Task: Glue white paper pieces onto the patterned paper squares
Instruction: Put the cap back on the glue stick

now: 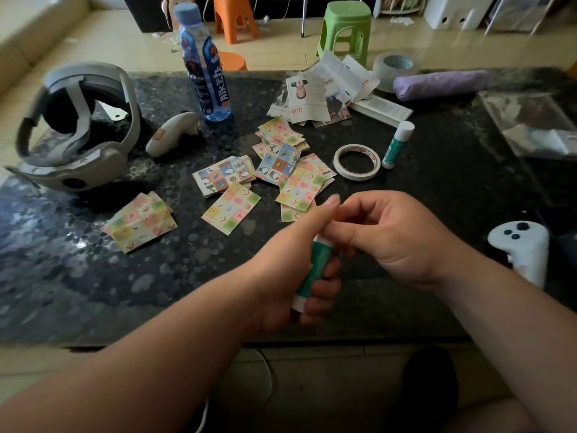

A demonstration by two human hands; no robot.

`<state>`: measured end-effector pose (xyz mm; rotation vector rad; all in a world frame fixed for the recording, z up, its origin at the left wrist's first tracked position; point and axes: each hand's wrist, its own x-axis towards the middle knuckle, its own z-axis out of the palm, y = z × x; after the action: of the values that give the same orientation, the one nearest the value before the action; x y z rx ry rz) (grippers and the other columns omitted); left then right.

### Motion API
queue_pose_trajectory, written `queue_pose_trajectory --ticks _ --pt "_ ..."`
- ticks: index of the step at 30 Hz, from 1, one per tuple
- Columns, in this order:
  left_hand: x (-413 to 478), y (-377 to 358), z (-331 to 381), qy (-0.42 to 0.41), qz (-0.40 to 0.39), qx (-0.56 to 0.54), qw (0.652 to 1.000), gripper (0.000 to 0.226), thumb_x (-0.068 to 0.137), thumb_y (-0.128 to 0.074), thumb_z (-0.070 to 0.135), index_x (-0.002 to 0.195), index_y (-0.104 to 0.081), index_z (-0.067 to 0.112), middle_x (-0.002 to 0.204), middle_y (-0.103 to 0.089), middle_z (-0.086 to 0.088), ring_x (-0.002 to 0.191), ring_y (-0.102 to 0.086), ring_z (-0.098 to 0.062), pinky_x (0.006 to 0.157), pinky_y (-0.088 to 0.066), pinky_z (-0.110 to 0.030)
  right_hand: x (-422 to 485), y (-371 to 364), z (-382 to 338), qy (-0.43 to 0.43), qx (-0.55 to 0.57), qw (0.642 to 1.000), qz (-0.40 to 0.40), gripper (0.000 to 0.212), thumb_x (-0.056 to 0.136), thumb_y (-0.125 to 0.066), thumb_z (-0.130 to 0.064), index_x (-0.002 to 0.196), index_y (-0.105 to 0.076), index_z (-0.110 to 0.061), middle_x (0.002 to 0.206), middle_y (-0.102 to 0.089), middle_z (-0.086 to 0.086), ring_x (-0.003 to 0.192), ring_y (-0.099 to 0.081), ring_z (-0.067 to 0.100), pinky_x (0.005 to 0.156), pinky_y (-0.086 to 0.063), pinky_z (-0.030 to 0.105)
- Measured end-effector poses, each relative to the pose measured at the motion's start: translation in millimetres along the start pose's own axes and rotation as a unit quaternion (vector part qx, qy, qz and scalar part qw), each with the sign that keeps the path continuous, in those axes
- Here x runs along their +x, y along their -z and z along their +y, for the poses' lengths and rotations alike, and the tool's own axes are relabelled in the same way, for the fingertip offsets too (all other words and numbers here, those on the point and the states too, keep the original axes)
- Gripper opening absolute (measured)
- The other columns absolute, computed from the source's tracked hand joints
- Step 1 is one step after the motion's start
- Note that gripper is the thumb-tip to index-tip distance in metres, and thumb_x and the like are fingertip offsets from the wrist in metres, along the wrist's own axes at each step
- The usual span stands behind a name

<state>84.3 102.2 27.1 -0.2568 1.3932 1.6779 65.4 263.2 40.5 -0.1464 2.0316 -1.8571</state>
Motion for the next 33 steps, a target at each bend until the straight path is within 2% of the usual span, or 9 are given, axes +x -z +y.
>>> queue_pose_trajectory --ticks 4,8,15,28,33 --pt "6 -3 2 0.016 -0.020 -0.064 0.998 0.063 0.084 -0.043 0.074 0.054 -0.043 0.018 0.046 -0.025 0.000 0.034 -0.024 -0.015 0.040 -0.019 -0.017 3 -8 1 -0.033 0.063 0.997 0.019 0.019 0.066 -0.076 -0.020 0.077 -0.067 -0.008 0.059 -0.064 -0.001 0.052 -0.052 0.008 0.058 -0.042 0.029" --pt "8 -3 4 0.038 -0.048 -0.102 0.993 0.060 0.082 -0.045 0.072 0.055 -0.037 0.019 0.045 -0.023 0.002 0.032 -0.023 -0.013 0.040 -0.016 -0.014 4 -10 -2 -0.057 0.080 0.995 0.028 0.024 0.065 -0.078 -0.022 0.079 -0.065 -0.007 0.061 -0.058 0.004 0.050 -0.044 0.009 0.046 -0.040 0.020" --pt "9 -6 4 0.044 -0.055 -0.103 0.992 0.055 0.081 -0.045 0.068 0.056 -0.036 0.019 0.044 -0.022 0.002 0.031 -0.021 -0.013 0.040 -0.016 -0.012 3 -2 -4 -0.056 0.061 0.997 -0.012 0.021 0.068 -0.078 -0.014 0.084 -0.067 -0.007 0.065 -0.065 0.001 0.052 -0.055 0.004 0.050 -0.043 0.016" --pt "15 -7 7 0.054 -0.084 -0.118 0.988 0.054 0.079 -0.047 0.065 0.052 -0.033 0.020 0.042 -0.020 0.003 0.031 -0.019 -0.012 0.042 -0.013 -0.012 2 1 -4 -0.078 0.098 0.992 0.016 0.024 0.063 -0.079 -0.014 0.081 -0.064 -0.008 0.066 -0.067 0.002 0.054 -0.060 0.007 0.051 -0.048 0.017" --pt "18 -7 5 0.055 -0.091 -0.132 0.986 0.055 0.078 -0.050 0.066 0.054 -0.033 0.020 0.041 -0.023 0.004 0.030 -0.021 -0.011 0.040 -0.013 -0.011 3 4 -3 -0.082 0.095 0.992 0.026 0.016 0.081 -0.076 0.001 0.083 -0.062 -0.006 0.068 -0.066 0.004 0.053 -0.062 0.006 0.049 -0.050 0.017"
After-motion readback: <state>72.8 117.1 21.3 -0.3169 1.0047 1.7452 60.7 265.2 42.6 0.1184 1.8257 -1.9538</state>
